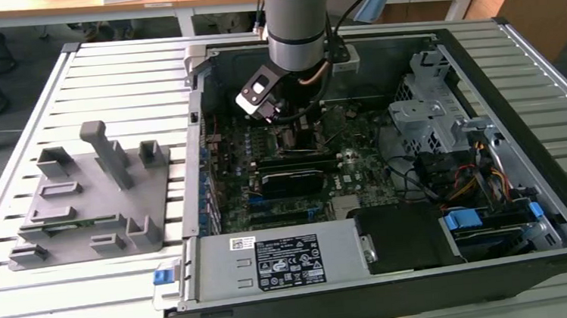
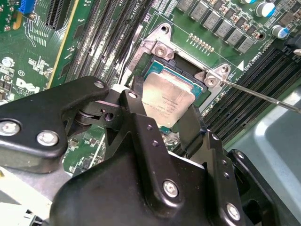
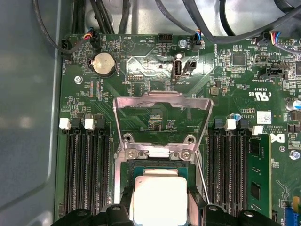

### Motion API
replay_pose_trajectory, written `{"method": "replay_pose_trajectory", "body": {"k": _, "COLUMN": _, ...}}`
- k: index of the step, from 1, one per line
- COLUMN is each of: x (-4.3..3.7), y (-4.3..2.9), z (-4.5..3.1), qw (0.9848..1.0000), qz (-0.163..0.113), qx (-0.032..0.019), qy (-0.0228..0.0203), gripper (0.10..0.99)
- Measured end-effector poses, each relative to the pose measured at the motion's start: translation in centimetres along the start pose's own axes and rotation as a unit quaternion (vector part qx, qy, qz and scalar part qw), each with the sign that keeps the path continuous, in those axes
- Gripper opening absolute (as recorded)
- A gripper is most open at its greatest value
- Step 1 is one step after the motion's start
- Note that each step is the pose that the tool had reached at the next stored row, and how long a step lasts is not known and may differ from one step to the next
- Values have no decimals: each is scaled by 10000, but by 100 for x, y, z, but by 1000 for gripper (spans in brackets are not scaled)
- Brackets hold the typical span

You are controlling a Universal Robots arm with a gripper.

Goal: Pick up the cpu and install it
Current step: 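Place the cpu into insertion slot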

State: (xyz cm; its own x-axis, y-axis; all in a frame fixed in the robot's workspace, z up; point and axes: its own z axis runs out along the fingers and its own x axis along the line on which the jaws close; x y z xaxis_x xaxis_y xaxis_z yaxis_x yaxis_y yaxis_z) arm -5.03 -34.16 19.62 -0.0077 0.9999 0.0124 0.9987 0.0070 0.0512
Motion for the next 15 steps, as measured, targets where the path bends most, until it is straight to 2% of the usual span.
{"method": "replay_pose_trajectory", "body": {"k": 10, "x": 8, "y": 2, "z": 9, "qw": 10000, "qz": 3, "qx": 0, "qy": -3, "gripper": 537}}
{"method": "replay_pose_trajectory", "body": {"k": 12, "x": 9, "y": 3, "z": 10, "qw": 10000, "qz": 4, "qx": 0, "qy": -4, "gripper": 549}}
{"method": "replay_pose_trajectory", "body": {"k": 13, "x": 10, "y": 4, "z": 10, "qw": 10000, "qz": 4, "qx": 0, "qy": -5, "gripper": 612}}
{"method": "replay_pose_trajectory", "body": {"k": 15, "x": 10, "y": 5, "z": 11, "qw": 10000, "qz": 3, "qx": 0, "qy": -6, "gripper": 612}}
